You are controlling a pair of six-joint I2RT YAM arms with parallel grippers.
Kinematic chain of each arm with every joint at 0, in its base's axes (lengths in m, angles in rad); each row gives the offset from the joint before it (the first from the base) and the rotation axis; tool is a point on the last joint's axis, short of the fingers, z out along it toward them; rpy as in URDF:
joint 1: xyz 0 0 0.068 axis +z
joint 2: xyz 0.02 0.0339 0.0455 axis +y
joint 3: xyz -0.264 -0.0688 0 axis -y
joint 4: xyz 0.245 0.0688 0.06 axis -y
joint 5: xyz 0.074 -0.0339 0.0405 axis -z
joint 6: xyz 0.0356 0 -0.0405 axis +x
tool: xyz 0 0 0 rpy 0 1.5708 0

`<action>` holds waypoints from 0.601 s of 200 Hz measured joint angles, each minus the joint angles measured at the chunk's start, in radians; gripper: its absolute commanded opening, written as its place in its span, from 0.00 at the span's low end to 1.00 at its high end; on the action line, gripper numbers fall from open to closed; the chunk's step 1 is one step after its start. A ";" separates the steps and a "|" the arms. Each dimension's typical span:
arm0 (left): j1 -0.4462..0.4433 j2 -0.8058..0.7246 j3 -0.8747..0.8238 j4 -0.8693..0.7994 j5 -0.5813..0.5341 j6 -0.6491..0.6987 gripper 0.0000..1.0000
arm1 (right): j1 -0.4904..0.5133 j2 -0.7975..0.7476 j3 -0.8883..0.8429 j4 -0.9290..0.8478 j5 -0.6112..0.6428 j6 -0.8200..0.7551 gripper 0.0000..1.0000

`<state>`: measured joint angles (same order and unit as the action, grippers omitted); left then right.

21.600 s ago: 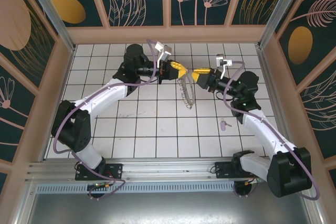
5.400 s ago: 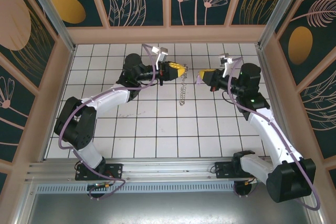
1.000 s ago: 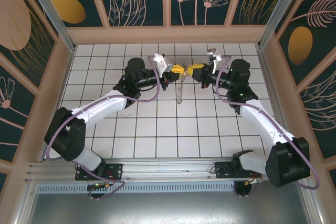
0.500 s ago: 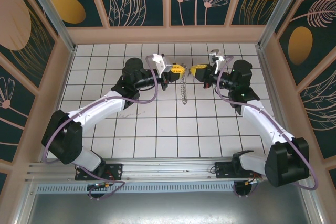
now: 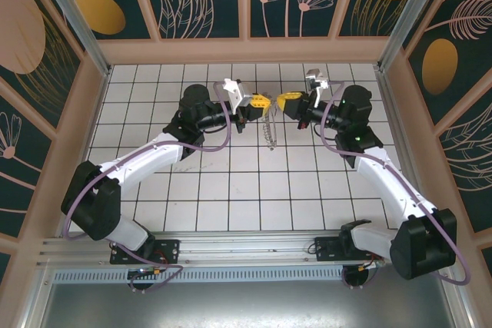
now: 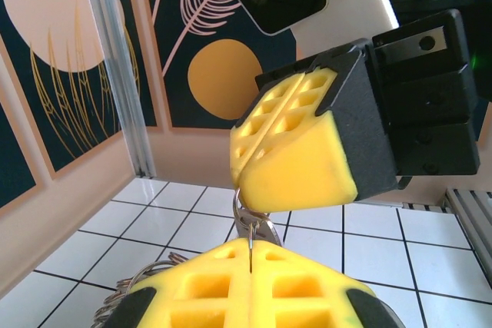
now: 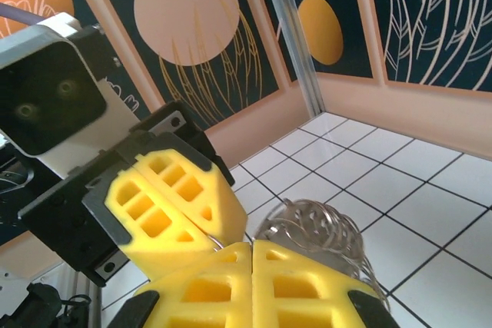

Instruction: Put the keys on the keyring

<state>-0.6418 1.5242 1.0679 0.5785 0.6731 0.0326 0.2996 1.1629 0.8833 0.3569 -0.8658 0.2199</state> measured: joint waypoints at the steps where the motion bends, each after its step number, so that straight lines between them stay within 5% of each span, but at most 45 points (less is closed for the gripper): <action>1: 0.000 0.000 0.000 0.000 0.000 0.000 0.00 | 0.002 0.000 0.001 0.000 0.000 -0.002 0.00; 120: 0.000 0.001 0.006 -0.010 0.025 -0.003 0.00 | 0.024 0.000 0.014 -0.024 0.011 -0.032 0.00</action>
<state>-0.6418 1.5249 1.0737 0.5686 0.6983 0.0296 0.3237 1.1633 0.8970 0.3328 -0.8547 0.1883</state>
